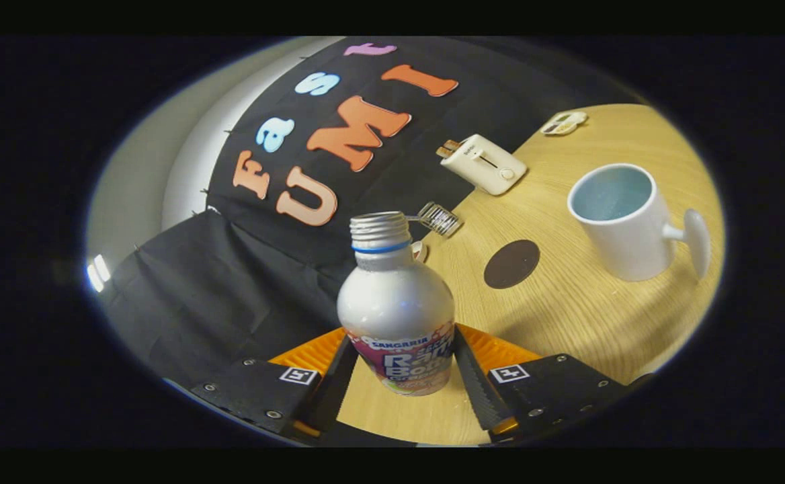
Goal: Take the bottle from table, then pour the juice into the cup, finally place the bottle on the coaster
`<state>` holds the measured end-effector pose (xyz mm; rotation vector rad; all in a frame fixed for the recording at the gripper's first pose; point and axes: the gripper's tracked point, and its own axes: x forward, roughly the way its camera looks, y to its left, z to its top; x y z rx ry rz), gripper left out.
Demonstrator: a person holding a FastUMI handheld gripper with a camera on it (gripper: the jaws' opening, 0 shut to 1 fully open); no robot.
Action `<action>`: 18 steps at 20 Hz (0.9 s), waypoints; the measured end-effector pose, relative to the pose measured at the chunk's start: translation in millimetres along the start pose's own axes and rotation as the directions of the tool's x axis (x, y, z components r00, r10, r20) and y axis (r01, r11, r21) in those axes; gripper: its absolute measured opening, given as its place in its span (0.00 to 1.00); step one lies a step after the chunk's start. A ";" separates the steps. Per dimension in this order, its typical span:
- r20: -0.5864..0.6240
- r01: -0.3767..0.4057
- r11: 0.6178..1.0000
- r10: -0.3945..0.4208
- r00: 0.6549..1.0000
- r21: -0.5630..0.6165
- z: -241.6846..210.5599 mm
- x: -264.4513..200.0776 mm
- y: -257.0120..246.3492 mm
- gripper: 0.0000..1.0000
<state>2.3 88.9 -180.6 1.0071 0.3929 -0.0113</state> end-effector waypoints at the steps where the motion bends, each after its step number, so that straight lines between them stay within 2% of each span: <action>1: -0.002 -0.002 1.000 0.002 1.000 0.029 0.5 -0.9 -1.9 0.78; 7: -0.015 -0.005 0.982 0.008 1.000 0.187 8.3 -5.8 -16.3 0.78; 13: -0.012 -0.027 0.938 0.033 0.999 0.345 18.9 -6.1 -20.6 0.78; 18: -0.011 -0.039 0.884 0.050 0.999 0.466 26.9 -10.8 -26.8 0.78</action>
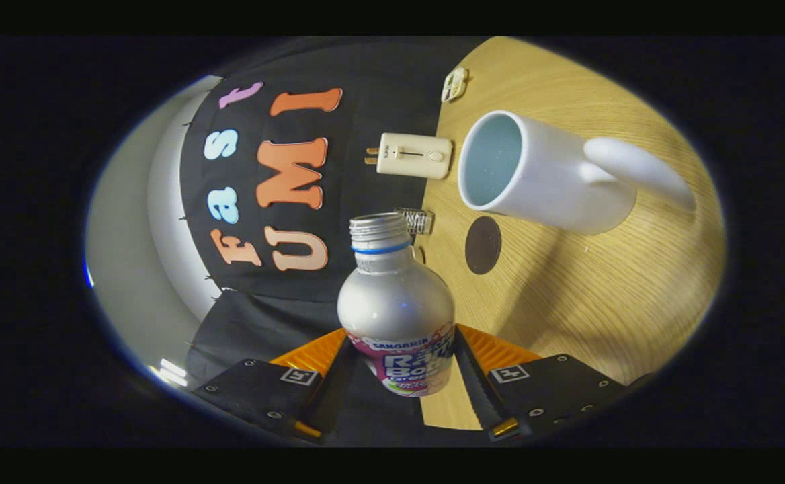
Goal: Take the bottle from table, then pour the juice into the cup, finally place the bottle on the coaster
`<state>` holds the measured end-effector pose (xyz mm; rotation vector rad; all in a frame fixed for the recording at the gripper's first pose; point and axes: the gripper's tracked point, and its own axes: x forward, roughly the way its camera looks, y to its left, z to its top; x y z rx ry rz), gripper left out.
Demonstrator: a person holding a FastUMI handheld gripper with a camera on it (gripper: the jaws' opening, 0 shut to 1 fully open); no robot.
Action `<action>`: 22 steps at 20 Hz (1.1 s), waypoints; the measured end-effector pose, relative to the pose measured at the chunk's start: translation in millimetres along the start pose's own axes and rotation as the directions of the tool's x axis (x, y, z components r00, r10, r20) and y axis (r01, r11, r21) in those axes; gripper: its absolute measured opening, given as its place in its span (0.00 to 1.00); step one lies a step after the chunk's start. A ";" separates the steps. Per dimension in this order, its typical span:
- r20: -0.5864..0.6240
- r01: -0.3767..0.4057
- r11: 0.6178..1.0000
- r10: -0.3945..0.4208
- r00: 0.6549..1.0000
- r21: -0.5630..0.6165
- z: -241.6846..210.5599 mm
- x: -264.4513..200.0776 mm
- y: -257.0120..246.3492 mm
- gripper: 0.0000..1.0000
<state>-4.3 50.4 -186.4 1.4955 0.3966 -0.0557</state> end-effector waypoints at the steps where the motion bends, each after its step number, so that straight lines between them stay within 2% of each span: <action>1: 0.002 -0.003 1.000 0.003 1.000 0.018 2.4 0.9 0.7 0.78; 11: -0.030 -0.065 0.979 0.072 0.997 0.191 3.7 -8.2 20.8 0.78; 22: -0.005 -0.064 0.966 0.067 0.998 0.249 16.1 -9.2 18.8 0.78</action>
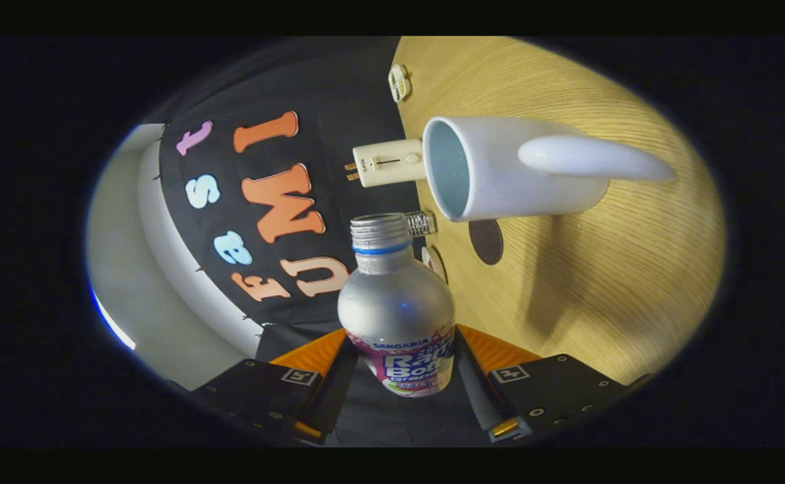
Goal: Take the bottle from table, then pour the juice into the cup, finally place the bottle on the coaster
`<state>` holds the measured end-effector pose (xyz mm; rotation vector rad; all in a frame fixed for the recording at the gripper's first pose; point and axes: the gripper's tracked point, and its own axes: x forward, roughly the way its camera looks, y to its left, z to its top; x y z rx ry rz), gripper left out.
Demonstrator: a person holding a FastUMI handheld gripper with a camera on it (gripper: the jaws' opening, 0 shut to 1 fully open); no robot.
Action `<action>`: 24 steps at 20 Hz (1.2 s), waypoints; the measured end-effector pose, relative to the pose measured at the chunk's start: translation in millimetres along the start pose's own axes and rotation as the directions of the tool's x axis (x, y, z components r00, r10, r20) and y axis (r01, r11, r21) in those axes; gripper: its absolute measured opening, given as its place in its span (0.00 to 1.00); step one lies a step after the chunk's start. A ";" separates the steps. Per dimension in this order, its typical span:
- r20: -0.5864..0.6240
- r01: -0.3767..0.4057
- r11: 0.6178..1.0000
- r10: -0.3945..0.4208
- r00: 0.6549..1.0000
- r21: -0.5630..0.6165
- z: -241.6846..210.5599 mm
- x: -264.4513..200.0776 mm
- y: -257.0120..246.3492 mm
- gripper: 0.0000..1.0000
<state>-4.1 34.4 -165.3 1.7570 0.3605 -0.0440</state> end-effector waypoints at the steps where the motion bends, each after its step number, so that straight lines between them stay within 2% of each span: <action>1: 0.000 0.002 1.000 -0.002 1.000 0.001 -0.3 -1.0 -0.6 0.78; 15: 0.001 0.005 1.000 -0.005 1.000 0.012 0.4 -1.7 0.6 0.78; 24: -0.022 -0.014 0.998 0.016 1.000 0.066 -4.7 0.7 8.0 0.78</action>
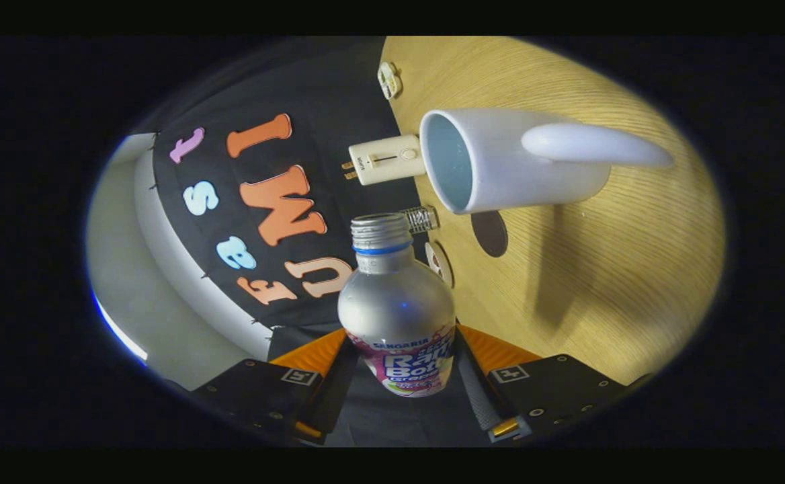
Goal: Take the bottle from table, then pour the juice into the cup, finally place the bottle on the coaster
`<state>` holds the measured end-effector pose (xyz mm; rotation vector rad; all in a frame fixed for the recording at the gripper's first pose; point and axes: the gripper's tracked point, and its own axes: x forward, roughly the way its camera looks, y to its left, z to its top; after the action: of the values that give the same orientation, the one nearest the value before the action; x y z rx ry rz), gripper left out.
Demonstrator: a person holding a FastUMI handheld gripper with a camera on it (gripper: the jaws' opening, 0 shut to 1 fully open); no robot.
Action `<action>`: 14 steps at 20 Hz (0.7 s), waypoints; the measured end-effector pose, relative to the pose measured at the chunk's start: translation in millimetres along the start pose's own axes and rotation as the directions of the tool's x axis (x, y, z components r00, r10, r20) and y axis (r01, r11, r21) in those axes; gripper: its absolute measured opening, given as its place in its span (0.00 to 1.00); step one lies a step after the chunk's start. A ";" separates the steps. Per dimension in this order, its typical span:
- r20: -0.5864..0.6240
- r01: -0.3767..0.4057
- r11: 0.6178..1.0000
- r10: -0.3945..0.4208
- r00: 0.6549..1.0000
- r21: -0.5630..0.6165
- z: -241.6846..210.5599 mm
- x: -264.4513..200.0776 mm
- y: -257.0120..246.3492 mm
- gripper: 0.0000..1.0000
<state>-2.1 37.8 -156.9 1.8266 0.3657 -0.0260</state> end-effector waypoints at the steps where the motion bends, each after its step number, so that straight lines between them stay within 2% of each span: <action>1: -0.001 -0.003 1.000 0.003 1.000 0.009 0.2 -1.5 1.0 0.78; 14: -0.016 -0.043 0.994 0.045 0.999 0.099 1.7 1.0 7.7 0.78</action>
<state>1.1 34.5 -150.4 1.9332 0.3414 0.0032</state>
